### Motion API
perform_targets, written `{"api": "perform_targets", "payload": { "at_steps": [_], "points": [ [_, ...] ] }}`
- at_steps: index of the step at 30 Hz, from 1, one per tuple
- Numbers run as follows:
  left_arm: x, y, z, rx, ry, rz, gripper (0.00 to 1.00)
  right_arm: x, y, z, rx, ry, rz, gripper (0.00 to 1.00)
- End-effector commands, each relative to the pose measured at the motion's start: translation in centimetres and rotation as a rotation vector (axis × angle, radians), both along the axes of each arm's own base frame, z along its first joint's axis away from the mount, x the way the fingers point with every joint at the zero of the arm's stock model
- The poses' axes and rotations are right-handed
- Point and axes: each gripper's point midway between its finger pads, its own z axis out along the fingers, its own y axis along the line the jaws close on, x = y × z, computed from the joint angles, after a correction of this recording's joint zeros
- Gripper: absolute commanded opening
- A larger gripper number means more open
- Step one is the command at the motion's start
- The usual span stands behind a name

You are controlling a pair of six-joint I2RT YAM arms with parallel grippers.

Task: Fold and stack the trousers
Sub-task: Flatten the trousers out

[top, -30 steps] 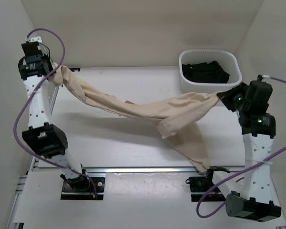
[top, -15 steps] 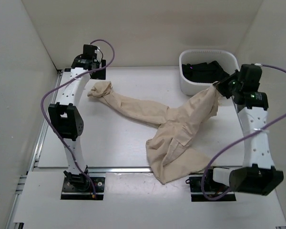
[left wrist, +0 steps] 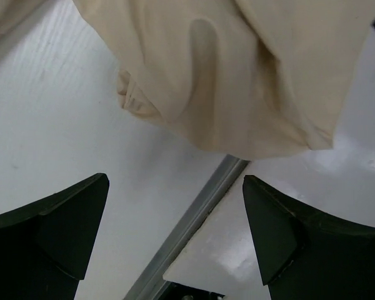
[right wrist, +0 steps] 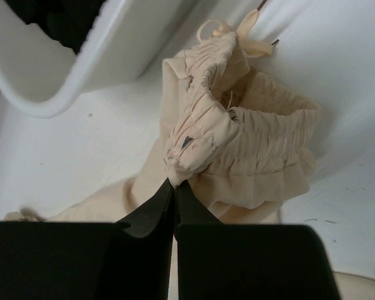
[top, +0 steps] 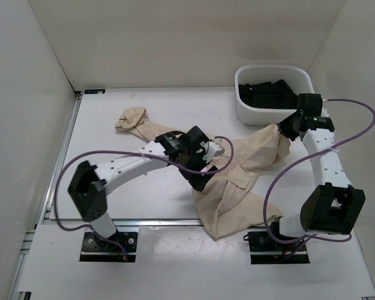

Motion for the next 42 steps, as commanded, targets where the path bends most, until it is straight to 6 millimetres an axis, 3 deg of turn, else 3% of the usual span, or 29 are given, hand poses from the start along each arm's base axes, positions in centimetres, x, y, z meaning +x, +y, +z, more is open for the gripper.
{"api": "perform_targets", "payload": {
  "at_steps": [1, 3, 5, 9, 14, 17, 19, 20, 22, 23, 25, 26, 27, 29, 30, 32, 34, 39, 40, 42],
  "points": [
    [0.1, -0.7, -4.6, 0.042, 0.091, -0.004, 1.00, -1.0, -0.9, -1.1, -0.043, 0.032, -0.032, 0.00],
    [1.4, -1.9, -6.6, 0.049, 0.054, 0.003, 1.00, -1.9, -1.0, -1.5, -0.051, 0.037, -0.039, 0.00],
    [1.4, -3.1, -6.8, 0.016, 0.078, -0.016, 1.00, -2.2, -1.0, -1.4, -0.051, 0.034, -0.039, 0.00],
    [-1.1, -5.4, -7.0, -0.076, 0.237, -0.106, 1.00, -3.0, -1.4, -1.8, -0.075, 0.049, -0.045, 0.00],
    [-3.7, -4.4, -10.2, -0.026, 0.365, -0.130, 0.99, -3.4, -1.6, -2.2, -0.082, 0.059, -0.052, 0.00],
    [-4.0, -3.7, -10.6, -0.008, 0.367, -0.123, 0.58, -3.8, -1.5, -2.9, -0.081, 0.077, -0.051, 0.00],
    [-2.8, -2.9, -11.0, 0.045, 0.298, -0.087, 0.14, -4.0, -1.5, -3.0, -0.081, 0.076, -0.051, 0.00],
    [-0.2, -1.0, -11.9, 0.097, 0.241, -0.007, 0.14, -4.3, -1.3, -3.0, -0.073, 0.074, -0.044, 0.00],
    [2.6, 1.8, -12.0, 0.151, 0.220, 0.098, 0.14, -5.0, -0.9, -3.4, -0.057, 0.077, -0.030, 0.00],
    [6.3, 4.6, -11.7, 0.162, 0.202, 0.220, 0.14, -5.4, -0.4, -3.6, -0.049, 0.079, -0.014, 0.00],
    [13.1, 8.1, -8.3, 0.143, 0.060, 0.396, 0.14, -6.2, 0.7, -3.4, -0.042, 0.064, 0.018, 0.00],
    [17.1, 12.7, -6.3, 0.127, 0.013, 0.545, 0.14, -6.8, 1.2, -4.1, -0.034, 0.076, 0.023, 0.00],
    [20.8, 14.9, -3.0, 0.106, -0.092, 0.637, 0.14, -7.5, 2.0, -4.4, -0.029, 0.087, 0.041, 0.00],
    [24.7, 19.1, 0.6, 0.088, -0.200, 0.769, 0.14, -8.3, 3.9, -4.5, 0.013, 0.074, 0.069, 0.00],
    [27.0, 22.2, 3.7, 0.077, -0.288, 0.859, 0.14, -8.8, 4.9, -5.3, 0.041, 0.084, 0.088, 0.00],
    [27.9, 23.6, 5.7, 0.063, -0.329, 0.898, 0.14, -9.0, 7.4, -5.4, 0.062, 0.063, 0.143, 0.00],
    [26.6, 23.9, 5.1, 0.131, -0.318, 0.904, 0.20, -8.8, 8.3, -5.5, 0.056, 0.067, 0.134, 0.00],
    [26.1, 25.1, 3.8, 0.232, -0.368, 0.944, 0.91, -7.5, 11.2, -5.3, 0.044, 0.063, 0.166, 0.00],
    [26.0, 26.1, 3.5, 0.258, -0.368, 0.965, 1.00, -7.3, 11.6, -5.3, 0.043, 0.065, 0.175, 0.00],
    [25.9, 27.2, 4.4, 0.249, -0.383, 0.993, 1.00, -6.6, 12.0, -5.1, 0.035, 0.066, 0.179, 0.00]
  ]
}}
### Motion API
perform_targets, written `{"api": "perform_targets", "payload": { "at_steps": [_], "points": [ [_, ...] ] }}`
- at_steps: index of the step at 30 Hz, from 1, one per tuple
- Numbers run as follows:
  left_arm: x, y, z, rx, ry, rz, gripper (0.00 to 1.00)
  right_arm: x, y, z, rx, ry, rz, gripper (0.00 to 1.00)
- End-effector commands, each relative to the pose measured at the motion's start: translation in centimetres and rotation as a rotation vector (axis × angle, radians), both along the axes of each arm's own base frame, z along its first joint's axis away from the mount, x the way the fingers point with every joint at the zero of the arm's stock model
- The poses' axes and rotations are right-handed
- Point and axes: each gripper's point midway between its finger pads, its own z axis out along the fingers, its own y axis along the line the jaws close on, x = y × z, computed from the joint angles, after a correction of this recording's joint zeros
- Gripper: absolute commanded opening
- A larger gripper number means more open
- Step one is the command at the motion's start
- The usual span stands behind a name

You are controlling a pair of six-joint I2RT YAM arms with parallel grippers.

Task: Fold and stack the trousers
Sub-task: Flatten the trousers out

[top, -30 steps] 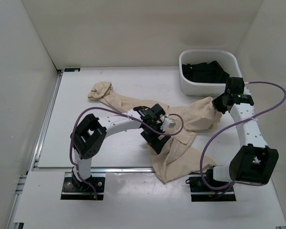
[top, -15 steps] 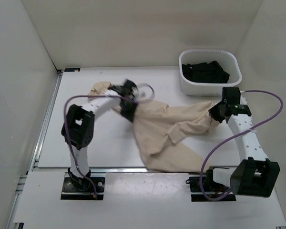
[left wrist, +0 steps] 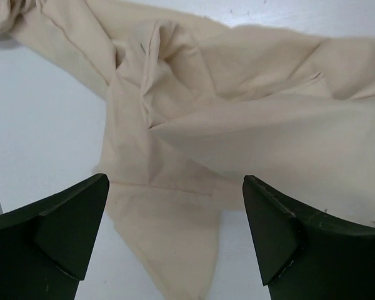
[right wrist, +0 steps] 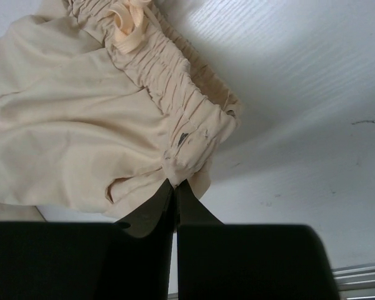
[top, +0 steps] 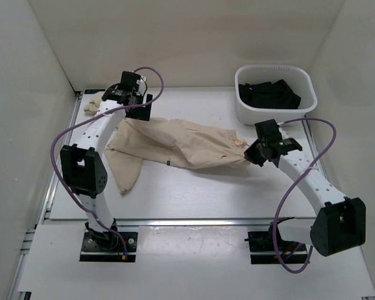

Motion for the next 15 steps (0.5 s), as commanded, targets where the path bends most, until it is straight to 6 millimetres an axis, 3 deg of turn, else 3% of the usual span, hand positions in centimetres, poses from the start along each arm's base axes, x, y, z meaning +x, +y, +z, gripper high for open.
{"api": "perform_targets", "payload": {
  "at_steps": [1, 3, 4, 6, 7, 8, 10, 11, 13, 14, 15],
  "points": [
    [-0.5, 4.9, 1.6, 0.062, -0.028, 0.127, 1.00, 2.5, 0.6, 2.0, 0.000, -0.074, -0.042, 0.00],
    [-1.4, 6.9, 1.9, 0.064, -0.024, 0.169, 1.00, 2.8, 0.7, 1.8, -0.003, -0.065, -0.041, 0.00],
    [-2.3, 9.0, 2.7, 0.056, -0.029, 0.214, 1.00, 3.0, 1.0, 2.2, -0.006, -0.078, -0.036, 0.00],
    [-4.8, 10.7, 1.5, 0.028, 0.043, 0.241, 1.00, 3.0, 1.0, 1.9, -0.004, -0.069, -0.043, 0.00],
    [-7.0, 11.5, 1.4, 0.007, 0.089, 0.255, 1.00, 3.1, 0.8, 1.9, -0.013, -0.072, -0.050, 0.00],
    [-9.5, 12.2, -1.0, -0.059, 0.187, 0.266, 1.00, 3.2, 0.6, 1.9, -0.022, -0.076, -0.056, 0.00],
    [-14.1, 11.3, -3.2, -0.138, 0.335, 0.257, 1.00, 3.2, 0.4, 1.9, -0.031, -0.079, -0.063, 0.00],
    [-17.1, 9.5, -6.2, -0.209, 0.458, 0.227, 1.00, 3.3, 0.2, 1.9, -0.041, -0.083, -0.070, 0.00],
    [-19.6, 8.2, -8.4, -0.243, 0.535, 0.204, 1.00, 3.4, 0.0, 2.0, -0.048, -0.085, -0.075, 0.00],
    [-20.8, 7.6, -10.5, -0.248, 0.575, 0.191, 1.00, 3.3, -0.4, 1.6, -0.052, -0.077, -0.087, 0.00],
    [-21.0, 7.7, -11.2, -0.239, 0.578, 0.195, 1.00, 3.4, -0.7, 1.6, -0.052, -0.076, -0.098, 0.00]
  ]
}}
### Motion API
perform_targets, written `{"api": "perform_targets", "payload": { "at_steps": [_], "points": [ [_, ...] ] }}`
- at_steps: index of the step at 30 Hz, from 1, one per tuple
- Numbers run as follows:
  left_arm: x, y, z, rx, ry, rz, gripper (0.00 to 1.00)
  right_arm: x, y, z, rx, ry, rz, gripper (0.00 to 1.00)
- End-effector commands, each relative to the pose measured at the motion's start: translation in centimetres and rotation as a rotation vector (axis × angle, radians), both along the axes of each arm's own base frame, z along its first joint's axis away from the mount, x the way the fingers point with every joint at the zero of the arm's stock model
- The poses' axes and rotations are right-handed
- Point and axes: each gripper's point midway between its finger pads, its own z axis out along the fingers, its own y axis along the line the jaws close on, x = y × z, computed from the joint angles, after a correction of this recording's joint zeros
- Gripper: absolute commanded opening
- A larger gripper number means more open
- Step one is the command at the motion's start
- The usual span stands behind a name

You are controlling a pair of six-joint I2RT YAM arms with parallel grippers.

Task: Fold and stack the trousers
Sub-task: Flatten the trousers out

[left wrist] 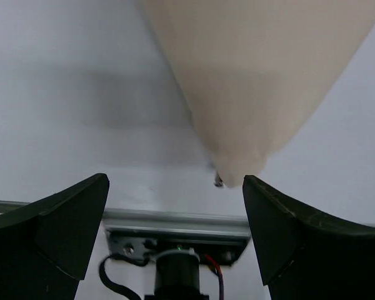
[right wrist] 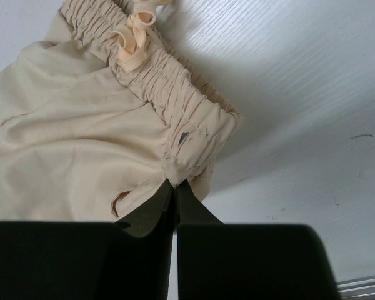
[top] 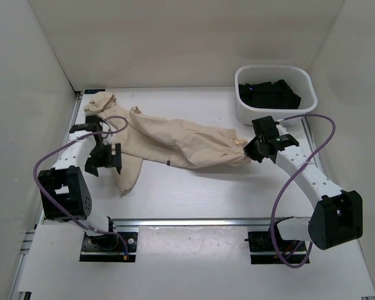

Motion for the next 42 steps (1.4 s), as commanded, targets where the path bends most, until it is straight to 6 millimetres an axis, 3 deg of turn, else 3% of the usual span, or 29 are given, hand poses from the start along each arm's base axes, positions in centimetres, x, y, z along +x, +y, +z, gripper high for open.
{"api": "perform_targets", "payload": {
  "at_steps": [1, 4, 11, 12, 13, 16, 17, 18, 21, 22, 23, 24, 25, 26, 27, 29, 32, 35, 37, 38, 39, 41, 42],
  "points": [
    [-3.1, -3.8, -3.1, -0.143, 0.110, -0.065, 1.00, 1.6, -0.9, 1.5, -0.014, -0.063, -0.055, 0.00],
    [-2.5, -5.3, -4.1, -0.234, 0.120, -0.078, 1.00, 1.6, -1.7, 1.4, -0.024, -0.054, -0.068, 0.00],
    [-2.5, -4.9, -8.2, -0.218, 0.209, -0.065, 0.99, 1.5, -2.9, 2.3, -0.064, -0.067, -0.077, 0.00],
    [-2.7, -5.6, -8.6, -0.248, 0.229, -0.077, 0.91, 1.6, -3.3, 2.3, -0.065, -0.066, -0.087, 0.00],
    [-2.8, -6.0, -8.7, -0.271, 0.237, -0.078, 0.66, 1.6, -3.3, 2.6, -0.061, -0.076, -0.088, 0.00],
    [-2.9, -8.3, -8.6, -0.392, 0.257, -0.092, 0.23, 1.6, -3.9, 2.9, -0.065, -0.084, -0.101, 0.00],
    [-3.0, -8.5, -8.8, -0.409, 0.268, -0.091, 0.14, 1.8, -4.6, 2.9, -0.066, -0.084, -0.121, 0.00],
    [-3.0, -8.5, -8.8, -0.409, 0.268, -0.091, 0.14, 1.8, -4.9, 2.9, -0.072, -0.083, -0.121, 0.00],
    [-0.2, -4.8, -7.2, -0.299, 0.151, -0.034, 0.14, 2.2, -6.1, 3.2, -0.044, -0.078, -0.126, 0.00],
    [1.1, -1.6, -5.8, -0.230, 0.073, 0.034, 0.14, 2.5, -6.8, 3.9, -0.056, -0.091, -0.098, 0.00],
    [3.6, 2.7, -3.8, -0.064, -0.027, 0.092, 0.14, 3.3, -8.6, 5.4, -0.053, -0.123, -0.120, 0.00],
    [4.8, 5.5, -2.2, 0.027, -0.091, 0.144, 0.14, 3.4, -9.0, 5.3, -0.052, -0.094, -0.056, 0.00],
    [5.0, 10.2, 0.1, 0.179, -0.150, 0.245, 0.14, 3.6, -11.3, 5.9, -0.060, -0.085, -0.086, 0.00],
    [6.5, 12.6, 2.9, 0.254, -0.241, 0.294, 0.14, 4.0, -12.2, 7.9, -0.070, -0.098, -0.076, 0.00],
    [7.8, 14.7, 5.0, 0.318, -0.335, 0.342, 0.14, 4.4, -13.0, 8.2, -0.078, -0.081, -0.058, 0.00],
    [8.7, 18.7, 10.0, 0.426, -0.464, 0.443, 0.14, 5.0, -14.4, 10.6, -0.111, -0.105, -0.007, 0.00],
    [9.6, 21.1, 14.8, 0.483, -0.586, 0.503, 0.14, 5.5, -15.1, 13.9, -0.184, -0.169, 0.029, 0.00],
    [9.7, 21.5, 17.2, 0.517, -0.665, 0.525, 0.14, 4.6, -16.4, 15.4, -0.243, -0.187, -0.016, 0.00],
    [8.8, 21.1, 16.3, 0.512, -0.643, 0.523, 0.14, 3.9, -16.5, 15.0, -0.250, -0.179, -0.022, 0.00],
    [8.1, 20.7, 16.8, 0.517, -0.666, 0.526, 0.14, 3.3, -16.4, 15.0, -0.250, -0.183, -0.022, 0.00],
    [7.0, 20.2, 14.5, 0.507, -0.619, 0.519, 0.14, 2.3, -16.2, 12.9, -0.242, -0.134, -0.017, 0.00],
    [4.9, 19.2, 13.9, 0.493, -0.625, 0.516, 0.14, 0.4, -15.7, 11.4, -0.216, -0.104, -0.039, 0.00],
    [3.2, 18.4, 10.5, 0.457, -0.559, 0.504, 0.14, -1.5, -15.4, 8.0, -0.196, -0.015, -0.038, 0.00]
  ]
}}
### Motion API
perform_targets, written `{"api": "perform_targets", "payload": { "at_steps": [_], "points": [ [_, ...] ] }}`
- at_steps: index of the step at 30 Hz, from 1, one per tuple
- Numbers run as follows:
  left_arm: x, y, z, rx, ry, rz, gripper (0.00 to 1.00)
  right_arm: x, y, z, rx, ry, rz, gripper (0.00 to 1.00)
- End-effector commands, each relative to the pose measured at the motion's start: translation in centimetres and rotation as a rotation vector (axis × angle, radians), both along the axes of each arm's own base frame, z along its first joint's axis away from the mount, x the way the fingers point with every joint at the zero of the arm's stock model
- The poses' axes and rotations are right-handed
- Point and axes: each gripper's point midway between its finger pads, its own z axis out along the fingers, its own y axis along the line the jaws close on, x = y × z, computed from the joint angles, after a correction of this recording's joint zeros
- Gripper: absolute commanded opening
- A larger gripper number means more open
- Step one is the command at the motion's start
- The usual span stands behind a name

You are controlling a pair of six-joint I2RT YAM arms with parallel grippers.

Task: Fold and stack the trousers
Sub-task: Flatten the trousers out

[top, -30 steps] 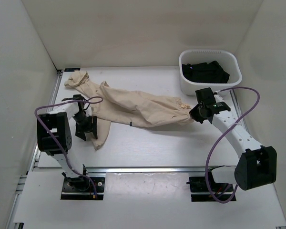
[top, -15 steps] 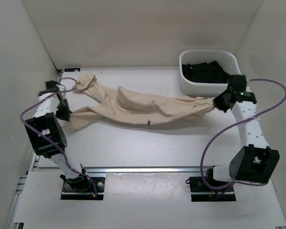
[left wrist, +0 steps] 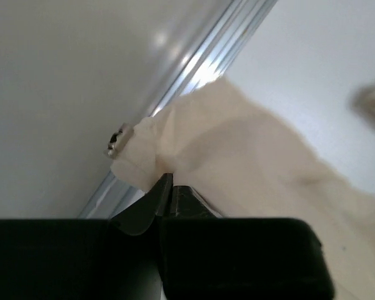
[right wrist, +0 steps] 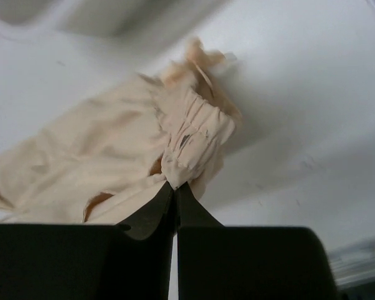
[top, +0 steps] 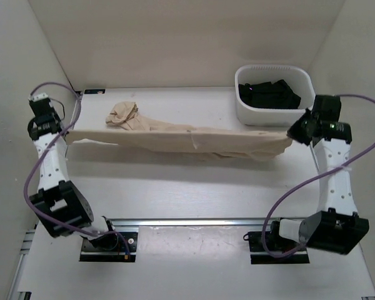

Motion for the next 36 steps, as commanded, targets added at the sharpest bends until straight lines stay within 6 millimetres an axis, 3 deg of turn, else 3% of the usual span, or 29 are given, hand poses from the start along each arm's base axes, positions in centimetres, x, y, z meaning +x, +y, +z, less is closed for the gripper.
{"api": "perform_targets", "payload": {
  "at_steps": [1, 2, 3, 4, 6, 7, 8, 11, 13, 18, 19, 20, 21, 22, 23, 24, 26, 27, 29, 30, 31, 32, 33, 34, 35, 36],
  "points": [
    [-5.7, 1.1, -2.9, 0.028, 0.052, 0.110, 0.14, -5.2, -2.1, -5.3, -0.066, 0.155, -0.091, 0.00],
    [-7.3, 0.6, -3.1, 0.031, 0.044, 0.119, 0.14, -6.5, -1.7, -5.8, -0.050, 0.140, -0.112, 0.00],
    [-8.6, 0.4, -4.5, 0.011, 0.059, 0.127, 0.14, -7.4, -1.3, -7.1, -0.028, 0.156, -0.112, 0.00],
    [-11.1, -0.4, -8.3, -0.028, 0.136, 0.144, 0.14, -9.6, -0.8, -10.4, -0.012, 0.235, -0.118, 0.00],
    [-14.0, -0.1, -10.3, -0.054, 0.133, 0.198, 0.14, -12.0, -1.0, -12.2, -0.021, 0.259, -0.171, 0.00],
    [-16.2, -0.7, -13.5, -0.090, 0.190, 0.223, 0.14, -13.8, -0.9, -14.3, -0.022, 0.302, -0.187, 0.00],
    [-17.2, -0.7, -14.5, -0.098, 0.199, 0.248, 0.14, -14.7, -0.9, -15.4, -0.025, 0.326, -0.204, 0.00],
    [-19.9, -0.3, -16.6, -0.136, 0.221, 0.324, 0.14, -17.2, -1.0, -18.4, -0.021, 0.412, -0.273, 0.00],
    [-21.1, 0.1, -17.0, -0.157, 0.223, 0.367, 0.14, -17.1, -1.0, -18.3, 0.004, 0.395, -0.328, 0.00],
    [-22.7, 1.7, -16.9, -0.185, 0.208, 0.458, 0.16, -18.9, -2.8, -18.1, -0.016, 0.431, -0.490, 0.00],
    [-23.1, 1.9, -17.2, -0.192, 0.214, 0.471, 0.22, -19.1, -2.8, -17.7, 0.001, 0.409, -0.526, 0.06],
    [-23.7, 2.1, -17.2, -0.195, 0.212, 0.495, 0.33, -19.4, -3.1, -17.6, -0.004, 0.405, -0.555, 0.22],
    [-23.9, 2.3, -17.2, -0.196, 0.211, 0.508, 0.51, -19.4, -3.4, -17.1, -0.011, 0.388, -0.570, 0.47],
    [-24.4, 2.2, -17.3, -0.205, 0.218, 0.520, 0.70, -19.5, -3.5, -16.8, -0.016, 0.381, -0.583, 0.84],
    [-24.7, 2.1, -17.3, -0.219, 0.212, 0.528, 0.85, -19.5, -3.8, -16.4, -0.029, 0.375, -0.591, 0.92],
    [-23.5, 2.5, -15.7, -0.226, 0.168, 0.495, 1.00, -18.6, -4.3, -14.8, -0.041, 0.327, -0.602, 0.95],
    [-22.8, 0.9, -14.0, -0.313, 0.170, 0.437, 1.00, -17.4, -5.0, -12.8, -0.079, 0.263, -0.562, 0.99],
    [-20.3, 1.1, -10.3, -0.332, 0.073, 0.353, 1.00, -15.6, -5.6, -10.7, -0.088, 0.184, -0.554, 0.99],
    [-18.3, -1.2, -7.5, -0.410, 0.049, 0.238, 1.00, -13.6, -5.5, -9.1, -0.084, 0.122, -0.497, 0.99],
    [-14.9, -2.4, -4.1, -0.421, -0.020, 0.099, 1.00, -12.5, -5.4, -9.0, -0.071, 0.126, -0.475, 0.98],
    [-13.5, -3.5, -3.0, -0.436, -0.033, 0.029, 1.00, -10.6, -5.0, -7.8, -0.033, 0.075, -0.443, 0.98],
    [-11.9, -4.3, -2.0, -0.433, -0.044, -0.039, 1.00, -9.7, -4.7, -7.8, -0.024, 0.077, -0.411, 0.98],
    [-10.1, -5.1, -2.3, -0.450, -0.015, -0.095, 1.00, -8.7, -4.6, -8.7, -0.009, 0.120, -0.400, 0.96],
    [-7.0, -7.7, -0.7, -0.428, -0.010, -0.233, 1.00, -7.4, -4.8, -8.2, -0.007, 0.106, -0.382, 0.96],
    [-5.4, -8.9, -0.5, -0.432, 0.006, -0.292, 1.00, -6.5, -4.7, -8.4, 0.005, 0.117, -0.372, 0.96],
    [-2.9, -11.3, -2.2, -0.462, 0.081, -0.379, 1.00, -5.5, -4.4, -9.8, 0.024, 0.177, -0.327, 0.96]
  ]
}}
